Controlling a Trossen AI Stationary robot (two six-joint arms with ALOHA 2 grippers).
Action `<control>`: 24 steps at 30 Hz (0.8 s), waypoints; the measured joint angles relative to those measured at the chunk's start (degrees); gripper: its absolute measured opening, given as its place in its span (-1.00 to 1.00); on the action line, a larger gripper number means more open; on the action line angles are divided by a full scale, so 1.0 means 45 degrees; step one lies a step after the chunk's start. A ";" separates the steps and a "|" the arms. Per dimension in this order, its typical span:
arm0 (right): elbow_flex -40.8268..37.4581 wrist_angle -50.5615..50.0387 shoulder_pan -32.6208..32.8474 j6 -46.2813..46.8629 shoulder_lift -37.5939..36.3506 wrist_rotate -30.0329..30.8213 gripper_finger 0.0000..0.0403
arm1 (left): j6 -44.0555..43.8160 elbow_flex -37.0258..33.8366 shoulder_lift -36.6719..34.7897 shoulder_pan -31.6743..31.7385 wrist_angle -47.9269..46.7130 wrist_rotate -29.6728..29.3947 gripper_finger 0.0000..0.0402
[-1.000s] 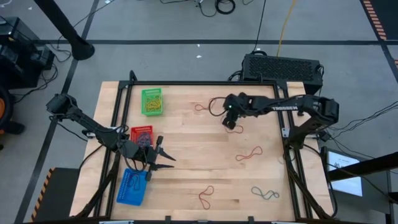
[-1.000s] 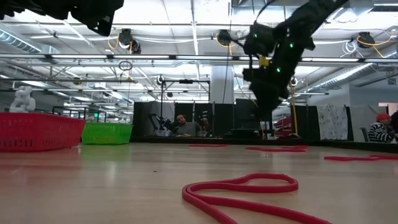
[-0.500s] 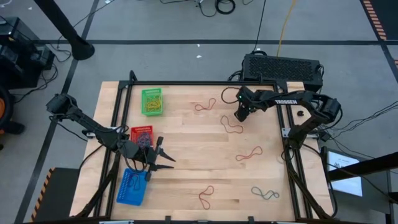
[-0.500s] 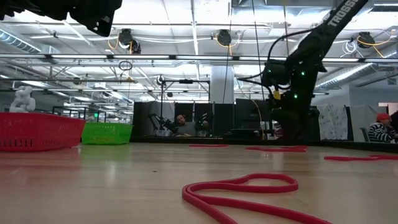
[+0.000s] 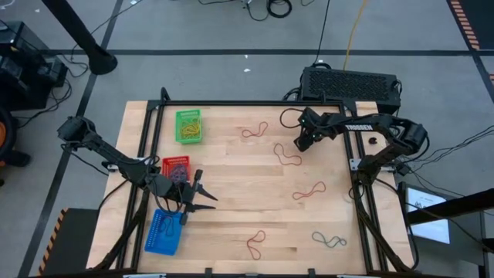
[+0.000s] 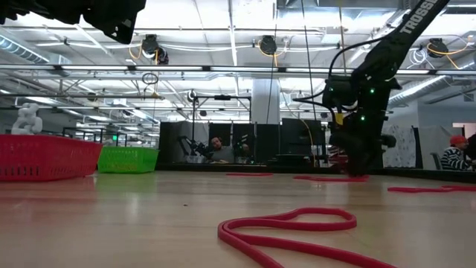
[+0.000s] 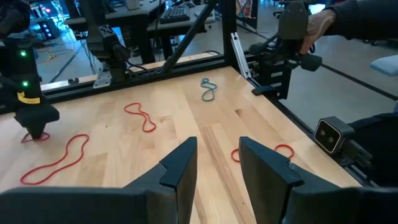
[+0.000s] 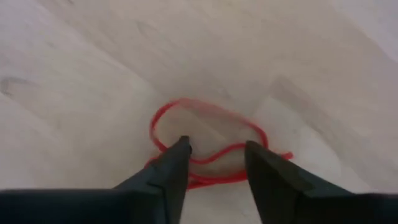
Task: Sort rubber bands into baskets
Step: Put the red rubber band into the blue bin
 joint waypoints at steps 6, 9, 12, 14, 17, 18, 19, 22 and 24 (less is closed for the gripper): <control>-0.0021 0.0019 0.0005 0.0148 -0.0052 -0.0650 -0.86 | 0.0000 0.0000 0.0000 -0.0002 0.0000 -0.0001 -0.36; -0.0088 0.0068 0.0086 -0.0037 -0.0285 -0.1033 -0.96 | 0.0004 0.0000 0.0000 -0.0002 0.0000 0.0000 -0.36; -0.0011 -0.0102 0.0339 -0.0157 -0.0804 -0.1197 -0.99 | 0.0005 0.0000 0.0000 -0.0002 0.0010 0.0000 -0.36; 0.0059 -0.0633 0.0538 -0.0156 -0.1284 -0.1478 -0.99 | 0.0005 0.0000 0.0000 -0.0002 0.0010 -0.0003 -0.36; 0.0478 -0.0269 0.0814 -0.0131 -0.2201 -0.1645 -1.00 | 0.0019 0.0000 0.0000 -0.0002 0.0010 -0.0004 -0.36; 0.0542 -0.0305 0.0901 -0.0077 -0.2513 -0.1642 -1.00 | 0.0027 0.0000 0.0000 -0.0002 0.0010 -0.0004 -0.36; 0.0551 -0.0438 0.1000 -0.0063 -0.2778 -0.1627 -1.00 | 0.0037 0.0000 0.0000 -0.0002 0.0005 -0.0003 -0.36; 0.0578 -0.0408 0.1375 0.0231 -0.3488 -0.1702 -1.00 | 0.0034 0.0000 0.0000 -0.0002 0.0009 -0.0003 -0.36; 0.0615 -0.0362 0.1609 0.0343 -0.3906 -0.1891 -1.00 | 0.0034 0.0000 0.0000 0.0000 0.0010 -0.0003 -0.36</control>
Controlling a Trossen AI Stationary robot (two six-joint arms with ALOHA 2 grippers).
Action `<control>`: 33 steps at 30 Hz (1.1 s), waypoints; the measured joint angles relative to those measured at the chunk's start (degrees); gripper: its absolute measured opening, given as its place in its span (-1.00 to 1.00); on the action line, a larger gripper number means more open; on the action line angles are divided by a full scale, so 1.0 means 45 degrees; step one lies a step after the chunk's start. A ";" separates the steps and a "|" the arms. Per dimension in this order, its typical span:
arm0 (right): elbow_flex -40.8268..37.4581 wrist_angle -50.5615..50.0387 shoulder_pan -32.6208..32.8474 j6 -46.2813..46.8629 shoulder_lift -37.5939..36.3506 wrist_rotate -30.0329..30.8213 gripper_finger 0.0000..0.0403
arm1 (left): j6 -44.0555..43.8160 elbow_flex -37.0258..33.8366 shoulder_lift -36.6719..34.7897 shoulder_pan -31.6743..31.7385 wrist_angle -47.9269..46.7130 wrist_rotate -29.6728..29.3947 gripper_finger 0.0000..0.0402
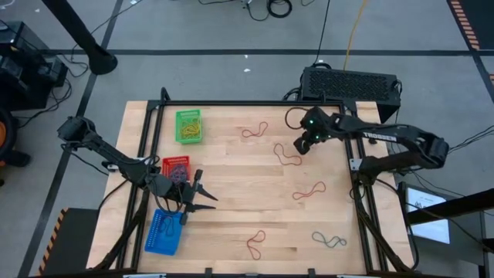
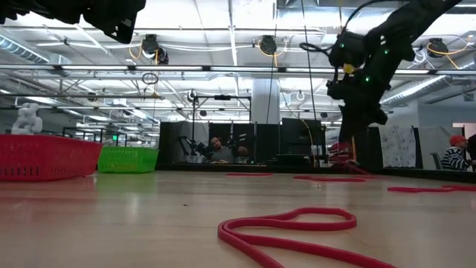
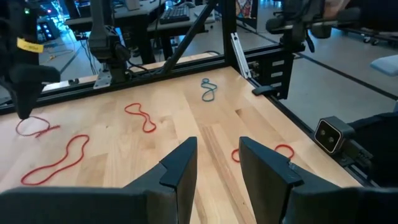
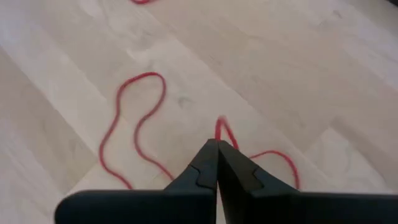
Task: Sort rubber bands into baskets
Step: Put the red rubber band into the blue bin
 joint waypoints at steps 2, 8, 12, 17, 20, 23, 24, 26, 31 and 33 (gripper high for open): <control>-0.0005 -0.0055 0.0333 0.0204 -0.0201 -0.0012 -1.00 | 0.0000 0.0000 0.0000 -0.0002 0.0001 -0.0002 -0.36; 0.0000 0.1261 0.1882 0.1052 -0.0601 -0.1213 -1.00 | 0.0010 0.0000 0.0250 0.0012 0.0292 -0.0002 -0.36; 0.0000 0.3486 0.3489 0.1724 -0.0561 -0.1636 -1.00 | 0.0093 0.0000 0.1246 0.0170 0.1569 -0.0295 -0.36; 0.0016 0.6542 0.5670 0.2295 -0.0160 -0.1659 -1.00 | 0.0571 0.0000 0.3273 0.0592 0.4576 -0.1687 -0.36; 0.0029 0.7879 0.6872 0.2518 0.0203 -0.1608 -1.00 | 0.1188 0.0004 0.4392 0.0718 0.6127 -0.1683 -0.30; 0.0029 0.9129 0.7901 0.2688 0.0693 -0.1520 -1.00 | 0.1491 0.0186 0.5317 0.0891 0.7383 -0.1695 -0.15; 0.0024 0.9561 0.8203 0.2695 0.0885 -0.1515 -1.00 | 0.1522 0.0323 0.5611 0.0957 0.7701 -0.1706 -0.09; 0.0029 1.0359 0.8710 0.2760 0.1282 -0.1372 -1.00 | 0.1567 0.0652 0.6126 0.1042 0.8179 -0.1705 0.06; 0.0029 1.1761 0.9444 0.2976 0.2162 -0.0809 -1.00 | 0.1339 0.1957 0.7415 0.1163 0.8233 -0.1702 0.42; 0.0029 1.2033 0.9597 0.2984 0.2432 -0.0498 -1.00 | 0.1070 0.2410 0.7862 0.1163 0.8223 -0.1702 0.53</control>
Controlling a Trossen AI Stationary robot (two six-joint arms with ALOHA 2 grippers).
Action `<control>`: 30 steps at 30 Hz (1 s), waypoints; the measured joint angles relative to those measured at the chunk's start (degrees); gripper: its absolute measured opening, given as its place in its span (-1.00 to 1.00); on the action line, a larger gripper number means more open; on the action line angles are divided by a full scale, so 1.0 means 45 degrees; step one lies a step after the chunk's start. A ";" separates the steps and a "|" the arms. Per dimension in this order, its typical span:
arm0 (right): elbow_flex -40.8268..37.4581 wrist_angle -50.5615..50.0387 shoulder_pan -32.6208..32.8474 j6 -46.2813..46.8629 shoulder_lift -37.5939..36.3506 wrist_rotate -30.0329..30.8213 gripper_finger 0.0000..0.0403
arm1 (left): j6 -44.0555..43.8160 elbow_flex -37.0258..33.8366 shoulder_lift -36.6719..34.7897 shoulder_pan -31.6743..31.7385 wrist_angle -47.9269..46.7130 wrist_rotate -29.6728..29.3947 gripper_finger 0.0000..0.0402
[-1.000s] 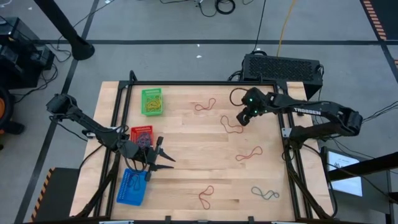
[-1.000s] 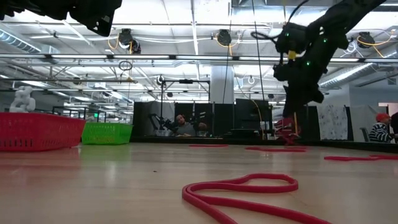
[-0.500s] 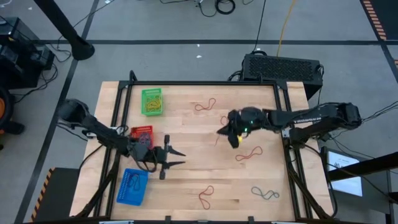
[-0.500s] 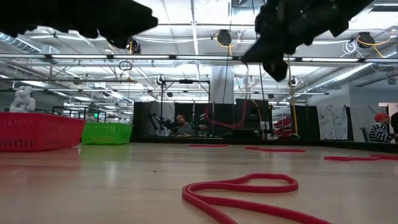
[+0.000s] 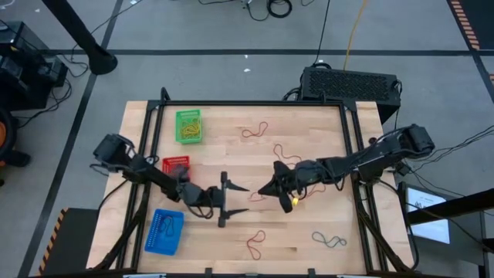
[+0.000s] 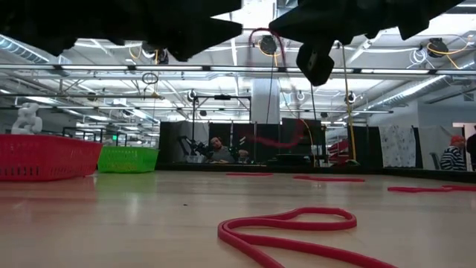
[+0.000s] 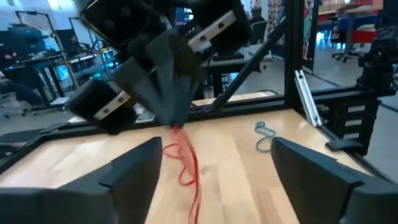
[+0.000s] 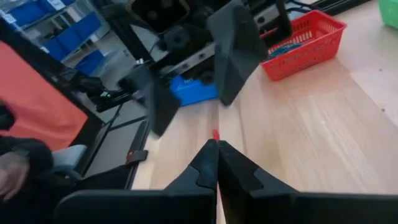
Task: Sort rubber bands into baskets
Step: Put the red rubber band into the blue bin
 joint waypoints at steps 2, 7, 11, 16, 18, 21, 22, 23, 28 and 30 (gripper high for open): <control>0.0000 0.0060 0.0099 0.0008 0.0184 0.0295 -1.00 | -0.0055 0.0443 0.0393 0.0037 -0.0048 0.0000 0.59; 0.0010 0.0195 0.0187 0.0092 0.0362 0.0308 -1.00 | -0.0254 0.1032 0.0850 0.0273 -0.0967 -0.0025 0.57; 0.0010 0.0175 0.0324 0.0092 0.0362 0.0294 -1.00 | -0.1084 0.1073 0.0866 0.0516 -0.1173 -0.0087 0.43; 0.0010 0.0169 0.0312 0.0315 0.0362 0.0229 -1.00 | -0.2062 0.1078 0.0866 0.0771 -0.1227 -0.0151 -0.01; 0.0010 0.0171 0.0310 0.0325 0.0362 0.0230 -1.00 | -0.2065 0.1078 0.0866 0.0777 -0.1229 -0.0165 -0.30; 0.0010 0.0166 0.0310 0.0321 0.0362 0.0230 -1.00 | -0.2034 0.1078 0.0866 0.0738 -0.1229 -0.0014 -0.79; 0.0010 0.0166 0.0310 0.0301 0.0362 0.0253 -1.00 | -0.2005 0.1078 0.0866 0.0712 -0.1237 0.0100 -0.89; 0.0010 0.0166 0.0306 0.0233 0.0362 0.0310 -1.00 | -0.1971 0.1078 0.0865 0.0669 -0.1239 0.0153 -0.93; 0.0010 0.0161 0.0114 -0.0036 0.0362 0.0340 -0.95 | -0.1937 0.1083 0.0520 0.0631 -0.1640 0.0184 -0.98; 0.0010 0.0145 0.0014 -0.0170 0.0360 0.0359 -0.88 | -0.1674 0.1083 0.0201 0.0624 -0.2305 0.0013 -0.98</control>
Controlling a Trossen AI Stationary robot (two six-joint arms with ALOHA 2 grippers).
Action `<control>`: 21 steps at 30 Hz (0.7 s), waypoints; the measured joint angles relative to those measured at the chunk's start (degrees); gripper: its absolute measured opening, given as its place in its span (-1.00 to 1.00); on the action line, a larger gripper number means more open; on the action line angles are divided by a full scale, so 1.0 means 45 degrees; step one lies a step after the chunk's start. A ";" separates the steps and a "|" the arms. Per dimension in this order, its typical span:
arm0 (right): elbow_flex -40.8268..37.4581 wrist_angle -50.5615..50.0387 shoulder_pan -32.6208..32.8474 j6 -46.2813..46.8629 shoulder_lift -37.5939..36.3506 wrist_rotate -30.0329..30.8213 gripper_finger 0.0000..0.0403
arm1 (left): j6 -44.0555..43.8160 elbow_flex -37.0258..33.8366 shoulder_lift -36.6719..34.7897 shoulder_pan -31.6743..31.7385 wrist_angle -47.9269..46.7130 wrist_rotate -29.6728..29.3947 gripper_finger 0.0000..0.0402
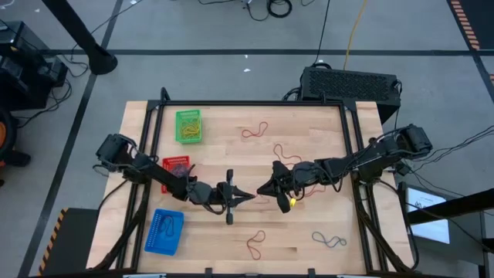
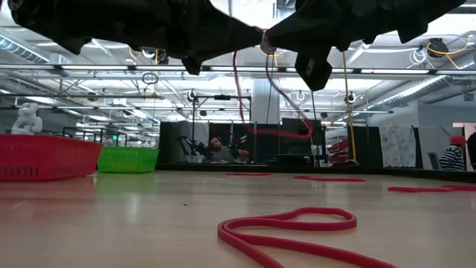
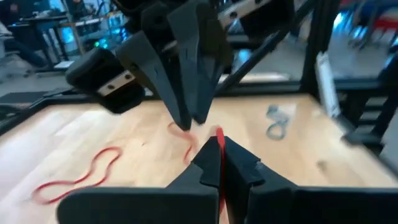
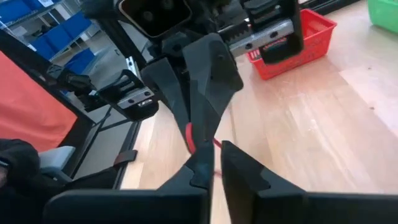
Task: Sort rubber bands into baskets
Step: Put the red rubber band into the blue bin
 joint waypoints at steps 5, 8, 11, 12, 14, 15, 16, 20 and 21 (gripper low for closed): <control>0.0005 -0.0142 -0.0241 -0.0659 -0.0140 0.0008 -0.62 | 0.0307 0.0000 -0.1895 -0.0423 -0.3266 -0.1072 -0.99; 0.0004 -0.0376 -0.0355 -0.0974 -0.0327 -0.0001 -0.45 | -0.0394 0.0000 -0.3391 -0.0920 -0.6137 -0.1307 -0.99; 0.0019 -0.0514 -0.0408 -0.1198 -0.0371 -0.0029 -0.34 | -0.1887 0.0016 -0.5180 -0.1529 -0.9236 -0.1349 -0.99; 0.0010 -0.0554 -0.0406 -0.1272 -0.0372 -0.0039 -0.31 | -0.2476 0.0111 -0.5766 -0.1749 -1.0393 -0.1362 -0.99; 0.0010 -0.0474 -0.0348 -0.1327 -0.0372 -0.0041 -0.27 | -0.3794 0.0395 -0.6866 -0.2213 -1.2854 -0.1369 -0.99; 0.0010 -0.0490 -0.0305 -0.1334 -0.0372 -0.0050 -0.26 | -0.4476 0.0612 -0.7341 -0.2434 -1.4042 -0.1376 -1.00; 0.0010 -0.0560 -0.0260 -0.1362 -0.0367 -0.0050 -0.25 | -0.5078 0.0844 -0.7769 -0.2636 -1.5026 -0.1385 -1.00; 0.0010 -0.0551 -0.0037 -0.1622 -0.0367 -0.0031 -0.24 | -0.7090 0.1831 -0.9092 -0.3175 -1.9027 -0.1889 -1.00; 0.0010 -0.0563 0.0023 -0.1658 -0.0367 -0.0027 -0.24 | -0.7606 0.2031 -0.9307 -0.3209 -1.9923 -0.2099 -1.00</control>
